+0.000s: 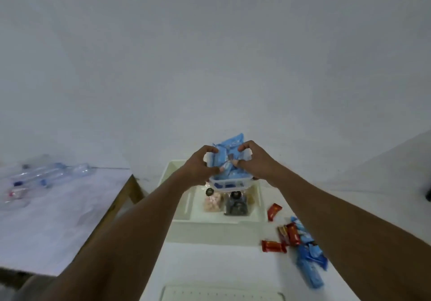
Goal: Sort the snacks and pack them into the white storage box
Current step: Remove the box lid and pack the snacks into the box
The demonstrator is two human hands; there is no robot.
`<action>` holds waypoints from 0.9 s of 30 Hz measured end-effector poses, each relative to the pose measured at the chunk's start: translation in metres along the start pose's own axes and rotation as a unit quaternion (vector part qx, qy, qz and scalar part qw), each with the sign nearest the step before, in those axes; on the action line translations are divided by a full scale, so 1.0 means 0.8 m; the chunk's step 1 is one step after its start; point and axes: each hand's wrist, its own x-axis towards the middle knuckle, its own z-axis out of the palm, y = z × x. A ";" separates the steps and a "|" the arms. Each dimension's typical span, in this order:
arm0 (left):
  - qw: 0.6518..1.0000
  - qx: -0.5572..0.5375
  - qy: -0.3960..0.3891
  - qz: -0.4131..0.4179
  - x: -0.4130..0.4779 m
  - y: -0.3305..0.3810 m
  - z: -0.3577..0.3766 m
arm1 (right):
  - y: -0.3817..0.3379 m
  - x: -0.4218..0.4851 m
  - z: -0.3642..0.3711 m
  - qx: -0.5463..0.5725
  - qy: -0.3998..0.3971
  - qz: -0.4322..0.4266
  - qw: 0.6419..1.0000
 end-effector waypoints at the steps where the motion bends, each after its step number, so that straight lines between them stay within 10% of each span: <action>1: 1.000 0.004 0.012 -0.008 0.000 -0.025 -0.019 | -0.004 0.013 0.032 -0.001 -0.008 -0.005 1.000; 11: 0.985 0.147 -0.026 -0.091 0.054 -0.259 -0.081 | 0.094 0.098 0.282 0.008 -0.053 0.117 0.992; 27: 0.946 0.285 -0.039 -0.150 0.092 -0.267 -0.021 | 0.125 0.126 0.270 -0.089 -0.029 0.108 0.990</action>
